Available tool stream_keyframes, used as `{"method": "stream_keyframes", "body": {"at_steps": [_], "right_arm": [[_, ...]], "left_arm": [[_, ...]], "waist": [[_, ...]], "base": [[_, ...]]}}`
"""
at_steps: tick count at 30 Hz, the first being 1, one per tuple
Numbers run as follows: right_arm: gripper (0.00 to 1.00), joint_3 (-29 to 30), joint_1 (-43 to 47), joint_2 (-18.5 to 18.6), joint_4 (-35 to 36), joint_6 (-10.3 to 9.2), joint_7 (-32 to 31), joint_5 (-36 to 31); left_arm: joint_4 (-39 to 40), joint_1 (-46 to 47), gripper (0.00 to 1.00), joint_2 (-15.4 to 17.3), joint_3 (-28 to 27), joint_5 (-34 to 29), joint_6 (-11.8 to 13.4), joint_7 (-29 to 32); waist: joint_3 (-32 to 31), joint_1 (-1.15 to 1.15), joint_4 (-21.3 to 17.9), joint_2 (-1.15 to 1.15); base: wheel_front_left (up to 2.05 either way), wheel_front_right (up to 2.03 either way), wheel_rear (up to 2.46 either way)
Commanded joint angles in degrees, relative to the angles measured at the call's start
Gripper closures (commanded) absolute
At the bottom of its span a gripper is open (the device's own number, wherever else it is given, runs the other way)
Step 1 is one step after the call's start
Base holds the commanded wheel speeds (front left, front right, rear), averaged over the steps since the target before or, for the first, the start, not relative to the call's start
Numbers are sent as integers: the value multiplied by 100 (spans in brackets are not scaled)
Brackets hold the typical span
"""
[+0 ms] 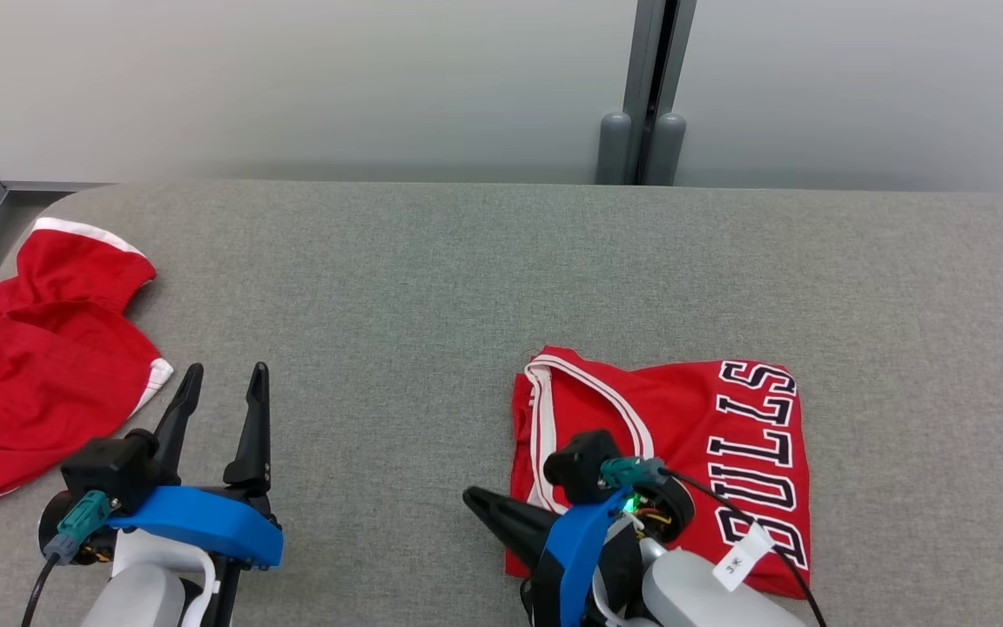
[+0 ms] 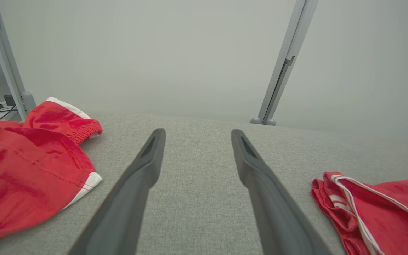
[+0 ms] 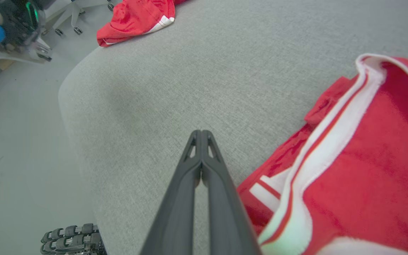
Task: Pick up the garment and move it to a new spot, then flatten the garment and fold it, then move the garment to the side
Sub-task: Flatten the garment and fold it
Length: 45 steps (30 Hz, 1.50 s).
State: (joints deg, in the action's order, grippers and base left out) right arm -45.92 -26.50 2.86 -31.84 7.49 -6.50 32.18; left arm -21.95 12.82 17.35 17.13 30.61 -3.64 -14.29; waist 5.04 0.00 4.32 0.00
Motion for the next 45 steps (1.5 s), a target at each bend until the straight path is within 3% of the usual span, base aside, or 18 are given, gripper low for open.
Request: {"method": "stream_keyframes", "body": {"at_steps": [1,3,5,6,7,14,21,25,32,45], "right_arm": [[100,29,-105,6,109,1,173,161],[100,213,-197,10,279,1,545,402],[65,475,-260,11,377,1,927,484],[17,642,-271,10,417,1,1123,477],[0,823,-269,11,437,1,1276,447],[0,2447,230,301,715,1,1755,-415],[0,4169,1219,325,1620,1,1450,-1321],[0,4800,1716,231,2187,1,1188,-1754],[0,5149,2358,129,2773,1,943,-2095],[0,5211,2696,15,3011,1,722,-2127]], "left_arm": [[4,51,0,17,-29,4,-16,-36],[15,35,0,26,-35,3,-11,-47],[27,9,0,33,-51,7,0,-44],[37,-14,0,38,-60,11,5,-48],[48,-41,0,42,-69,15,17,-50],[175,-224,0,61,-142,43,122,-66],[368,-436,0,98,-279,41,248,-83],[440,-525,0,88,-307,5,281,-92],[442,-680,0,27,-349,-59,316,-93],[356,-768,0,33,-375,-85,260,-95]], "waist": [[-1,0,-14,0],[-7,0,-34,0],[-21,0,-51,0],[-33,0,-61,0],[-44,0,-73,0],[-117,0,-164,0],[-190,0,-311,0],[-257,0,-378,0],[-440,0,-474,0],[-590,0,-531,0]], "base": [[0,0,0],[0,0,0],[0,0,0],[0,0,0],[0,0,0],[0,0,0],[0,0,0],[0,0,0],[0,0,0],[0,0,0]]}}
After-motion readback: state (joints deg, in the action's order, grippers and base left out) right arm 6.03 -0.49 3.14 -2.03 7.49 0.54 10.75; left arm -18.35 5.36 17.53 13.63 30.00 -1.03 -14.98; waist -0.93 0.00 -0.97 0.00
